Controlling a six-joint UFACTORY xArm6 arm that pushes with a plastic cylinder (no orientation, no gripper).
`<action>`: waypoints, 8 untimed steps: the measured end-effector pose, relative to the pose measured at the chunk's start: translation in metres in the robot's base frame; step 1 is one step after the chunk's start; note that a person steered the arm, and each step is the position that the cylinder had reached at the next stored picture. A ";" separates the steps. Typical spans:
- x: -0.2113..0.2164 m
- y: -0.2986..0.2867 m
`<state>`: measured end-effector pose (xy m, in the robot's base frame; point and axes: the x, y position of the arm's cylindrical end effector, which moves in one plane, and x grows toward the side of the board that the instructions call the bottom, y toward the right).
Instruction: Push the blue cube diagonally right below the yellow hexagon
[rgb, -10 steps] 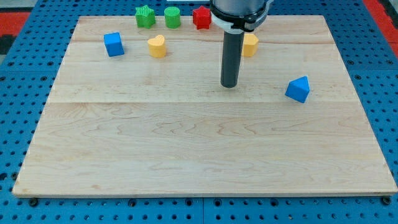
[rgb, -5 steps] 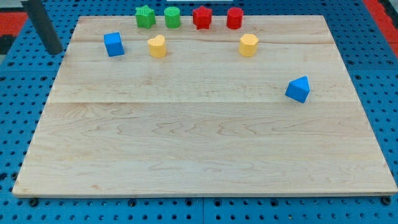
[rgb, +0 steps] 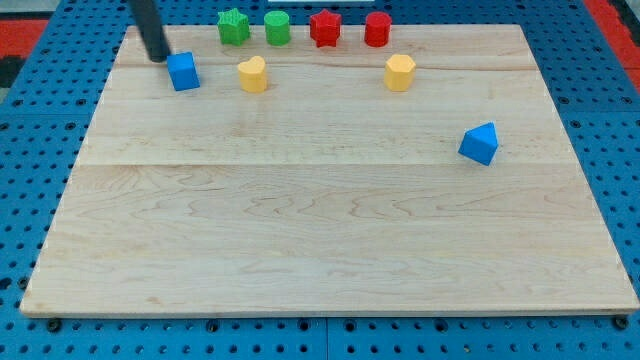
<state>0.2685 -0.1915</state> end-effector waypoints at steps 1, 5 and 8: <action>0.029 0.010; -0.027 -0.020; 0.004 0.132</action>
<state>0.2729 -0.0600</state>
